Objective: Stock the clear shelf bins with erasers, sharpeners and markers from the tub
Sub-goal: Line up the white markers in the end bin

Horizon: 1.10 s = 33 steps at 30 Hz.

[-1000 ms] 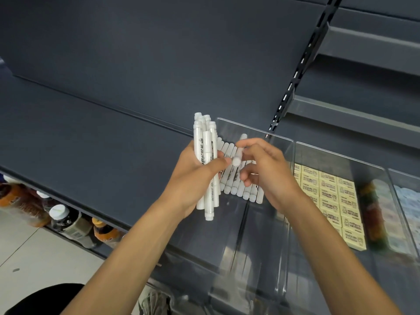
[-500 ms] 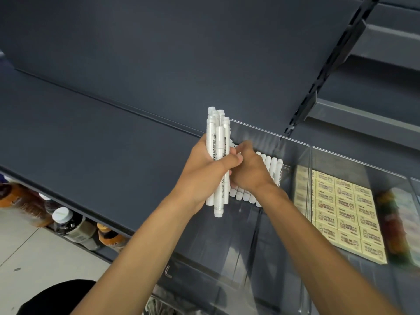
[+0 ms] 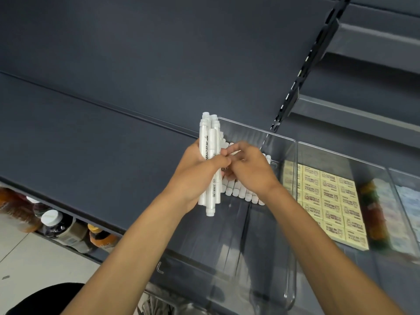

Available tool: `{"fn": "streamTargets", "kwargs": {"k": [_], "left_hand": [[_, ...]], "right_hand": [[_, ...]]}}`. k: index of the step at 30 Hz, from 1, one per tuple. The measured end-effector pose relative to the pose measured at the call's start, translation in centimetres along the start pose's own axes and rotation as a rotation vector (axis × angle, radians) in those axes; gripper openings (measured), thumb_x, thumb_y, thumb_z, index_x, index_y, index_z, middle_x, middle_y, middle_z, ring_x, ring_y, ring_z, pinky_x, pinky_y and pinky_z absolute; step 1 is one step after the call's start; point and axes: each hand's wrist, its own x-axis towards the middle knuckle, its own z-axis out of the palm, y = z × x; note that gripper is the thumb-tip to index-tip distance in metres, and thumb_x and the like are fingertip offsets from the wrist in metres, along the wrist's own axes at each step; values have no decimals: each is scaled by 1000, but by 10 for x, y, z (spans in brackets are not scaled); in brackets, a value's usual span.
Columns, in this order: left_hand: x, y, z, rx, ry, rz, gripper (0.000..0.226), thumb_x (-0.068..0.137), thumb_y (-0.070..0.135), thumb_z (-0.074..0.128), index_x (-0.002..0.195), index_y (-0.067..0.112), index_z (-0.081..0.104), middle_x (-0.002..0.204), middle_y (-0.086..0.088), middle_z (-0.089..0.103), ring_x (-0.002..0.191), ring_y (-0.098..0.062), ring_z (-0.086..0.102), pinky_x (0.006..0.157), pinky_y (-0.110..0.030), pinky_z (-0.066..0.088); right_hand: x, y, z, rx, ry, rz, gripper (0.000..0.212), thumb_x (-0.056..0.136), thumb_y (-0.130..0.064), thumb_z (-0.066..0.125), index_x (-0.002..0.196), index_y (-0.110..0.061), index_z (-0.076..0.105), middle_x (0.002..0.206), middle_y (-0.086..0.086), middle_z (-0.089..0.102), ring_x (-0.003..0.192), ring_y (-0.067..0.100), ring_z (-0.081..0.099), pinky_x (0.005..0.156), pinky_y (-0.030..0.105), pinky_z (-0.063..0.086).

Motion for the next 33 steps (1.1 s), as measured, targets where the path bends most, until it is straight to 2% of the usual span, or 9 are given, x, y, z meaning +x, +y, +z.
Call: {"fn": "streamTargets", "kwargs": {"k": [2,5,10,15,19,24,27,31,33], "left_hand": [[0,0,2,9,-24,-5,20,87,-8,57,106,-13,59,78,-16,60,71,-21,61,66,-31,55],[-2,0,7,15,-53,-33,19,85,-3,60,104,-8,64,82,-20,60,77,-31,61,69,-42,52],[-5,-1,10,-42,17,-72,17,91,0,62,99,13,71,100,-13,75,95,-30,73,87,-48,58],[-4,-1,10,-116,28,-93,28,90,-1,63,118,5,63,103,-7,76,100,-29,72,92,-53,55],[-4,0,7,-152,22,-101,29,92,0,61,119,10,63,106,-6,76,101,-20,72,92,-43,56],[-2,0,2,-322,21,-129,26,92,-1,60,113,13,64,94,-5,75,95,-17,73,79,-31,60],[-1,-1,3,-342,13,-139,25,91,-2,61,114,9,64,85,-5,73,80,-17,71,71,-27,59],[-2,0,5,-295,-2,-139,25,91,-2,62,114,8,65,81,-3,73,73,-13,70,66,-23,58],[-2,1,5,-282,-14,-137,24,90,-3,62,112,7,64,82,-4,72,71,-12,68,66,-22,57]], "right_hand": [[-13,-4,-7,134,33,-20,11,96,-5,49,94,-9,59,67,2,66,59,15,63,64,33,57],[-34,-4,-14,263,36,-52,13,99,-10,52,96,-1,60,76,5,65,59,10,64,61,28,56],[-52,-1,-19,293,68,-91,22,95,-19,61,94,3,60,84,15,69,69,11,68,66,23,57],[-55,-2,-17,236,118,-125,17,95,-22,60,90,-5,62,76,7,71,68,5,64,68,26,53],[-51,-5,-17,198,166,-123,14,96,-23,59,90,-11,64,72,-14,68,66,2,58,60,21,49],[-47,-8,-24,404,239,-97,10,100,-19,51,96,-10,54,84,3,72,63,12,65,53,24,51],[-47,-7,-27,358,235,-122,9,102,-19,47,106,-13,53,78,0,73,57,11,58,51,23,49],[-45,-3,-28,302,232,-165,32,102,-16,46,131,-29,50,69,0,59,53,8,51,51,24,48],[-44,-2,-28,298,220,-194,36,102,-15,47,134,-32,50,62,-2,54,52,10,50,52,25,48]]}}
